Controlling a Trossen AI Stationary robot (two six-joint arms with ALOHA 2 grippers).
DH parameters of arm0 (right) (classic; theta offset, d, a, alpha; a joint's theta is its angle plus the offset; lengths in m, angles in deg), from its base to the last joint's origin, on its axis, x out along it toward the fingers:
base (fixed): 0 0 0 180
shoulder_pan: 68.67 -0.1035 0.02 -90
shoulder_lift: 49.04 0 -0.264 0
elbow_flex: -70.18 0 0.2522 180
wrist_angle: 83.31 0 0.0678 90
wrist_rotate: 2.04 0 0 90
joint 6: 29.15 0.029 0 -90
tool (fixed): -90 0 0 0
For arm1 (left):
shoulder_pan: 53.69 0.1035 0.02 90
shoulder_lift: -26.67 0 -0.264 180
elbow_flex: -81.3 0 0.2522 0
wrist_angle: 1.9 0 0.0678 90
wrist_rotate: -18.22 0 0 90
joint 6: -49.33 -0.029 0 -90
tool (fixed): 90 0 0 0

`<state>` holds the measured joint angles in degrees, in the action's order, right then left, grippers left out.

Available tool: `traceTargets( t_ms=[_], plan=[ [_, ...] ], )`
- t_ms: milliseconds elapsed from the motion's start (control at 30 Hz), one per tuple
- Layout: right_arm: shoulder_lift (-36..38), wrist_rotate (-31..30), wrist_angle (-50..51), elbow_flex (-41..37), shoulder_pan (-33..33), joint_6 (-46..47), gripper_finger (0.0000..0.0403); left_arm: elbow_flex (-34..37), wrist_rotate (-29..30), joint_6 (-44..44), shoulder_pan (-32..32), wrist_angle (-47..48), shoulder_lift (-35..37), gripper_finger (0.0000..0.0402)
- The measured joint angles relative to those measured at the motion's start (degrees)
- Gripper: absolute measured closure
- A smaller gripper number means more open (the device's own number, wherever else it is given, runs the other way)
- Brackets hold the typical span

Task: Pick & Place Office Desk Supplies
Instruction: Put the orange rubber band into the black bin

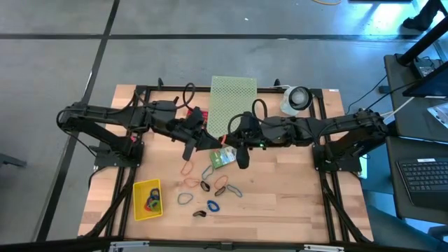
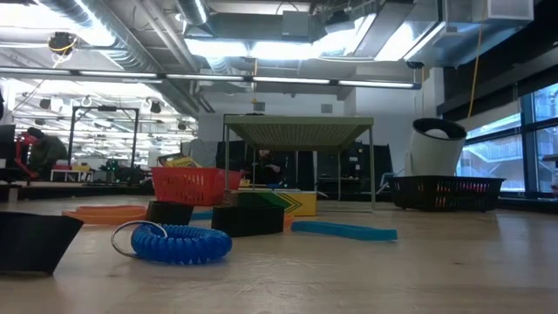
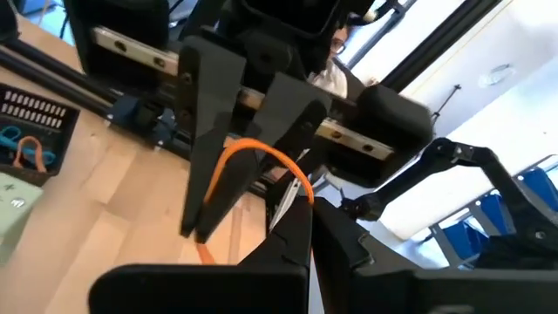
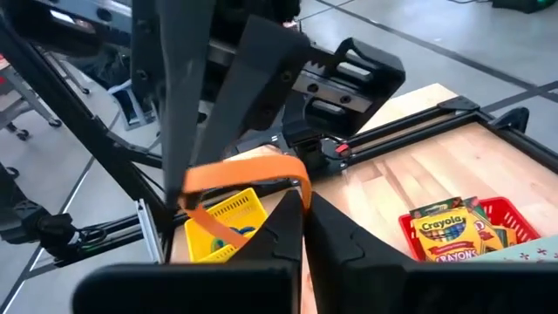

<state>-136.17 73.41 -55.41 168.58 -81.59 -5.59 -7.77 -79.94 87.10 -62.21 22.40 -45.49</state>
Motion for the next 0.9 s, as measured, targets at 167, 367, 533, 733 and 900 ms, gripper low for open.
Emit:
traceTargets(
  t_ms=[167, 367, 533, 733, 900],
  plan=[
    [0.00, 0.63, 0.00, 0.00, -0.03, 0.36, 0.0401, 0.00, 0.74, 0.42, 0.44, -0.04, 0.00, 0.0395],
    [0.38, 0.66, -0.06, 0.00, -0.01, 1.08, 0.0401, 0.00, -0.26, 0.83, 0.47, -0.11, 0.39, 0.0356],
    [2.01, 0.66, -0.39, 0.00, -0.02, 1.08, 0.0402, 0.00, -1.06, 1.64, 1.23, -0.68, 1.58, 0.0300],
    [4.80, 0.65, -0.18, 0.00, -0.03, 1.08, 0.0402, 0.00, -1.82, 1.57, 2.53, 0.01, 3.02, 0.0247],
    [8.10, -0.58, 6.82, 0.00, 0.17, 1.87, 0.0403, -0.02, -3.96, -0.47, 4.13, 4.60, 3.83, 0.0236]
  ],
)
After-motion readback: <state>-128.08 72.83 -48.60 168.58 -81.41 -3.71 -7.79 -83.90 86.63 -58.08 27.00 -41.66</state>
